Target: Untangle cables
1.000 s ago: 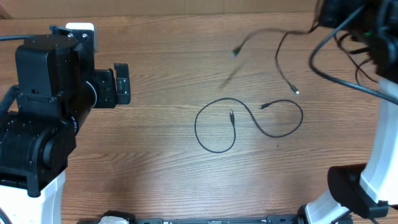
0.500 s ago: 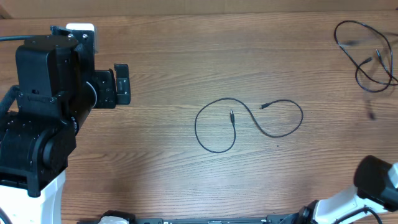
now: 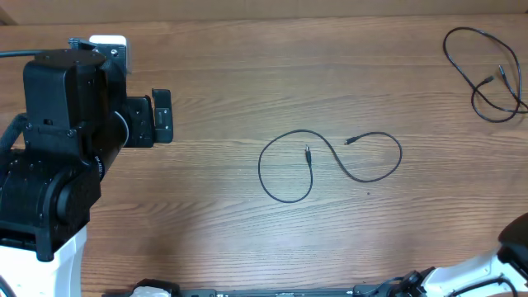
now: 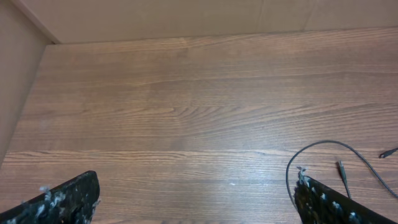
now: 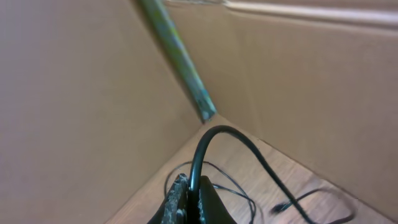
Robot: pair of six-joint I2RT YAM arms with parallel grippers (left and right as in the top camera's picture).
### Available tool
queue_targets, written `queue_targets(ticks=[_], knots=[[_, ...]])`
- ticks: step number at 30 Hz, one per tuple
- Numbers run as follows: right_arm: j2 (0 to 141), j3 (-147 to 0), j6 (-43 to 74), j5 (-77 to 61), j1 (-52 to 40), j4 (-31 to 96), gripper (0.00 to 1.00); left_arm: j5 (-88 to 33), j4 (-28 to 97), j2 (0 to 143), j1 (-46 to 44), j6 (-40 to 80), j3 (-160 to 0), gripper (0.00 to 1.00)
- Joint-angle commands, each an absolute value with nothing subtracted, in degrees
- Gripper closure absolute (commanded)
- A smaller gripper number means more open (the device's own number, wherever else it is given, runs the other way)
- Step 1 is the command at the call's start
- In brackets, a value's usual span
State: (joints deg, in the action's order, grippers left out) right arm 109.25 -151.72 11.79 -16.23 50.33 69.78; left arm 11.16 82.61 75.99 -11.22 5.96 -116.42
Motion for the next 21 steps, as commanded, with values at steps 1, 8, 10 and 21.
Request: queue_targets(ticks=[1,8,10,21], knots=[[112.71,-152.97,12.14,-19.88,51.31,69.67,0.96,10.46,82.56,76.01,-11.27,5.34,-117.16,0.00],[118.41,-152.97,12.21,-20.53,50.59,69.87,0.96,10.46,82.50,76.01,-11.29,5.32,-117.16,0.00],[119.77,-152.97,12.19,-19.94,50.59,69.91,0.96,10.48,82.52,76.01,-11.29,5.30,-117.16,0.00],[122.19,-149.18,12.21,-18.13,56.71,69.52,0.96,10.48,82.50,76.01,-11.27,5.30,-117.16,0.01]])
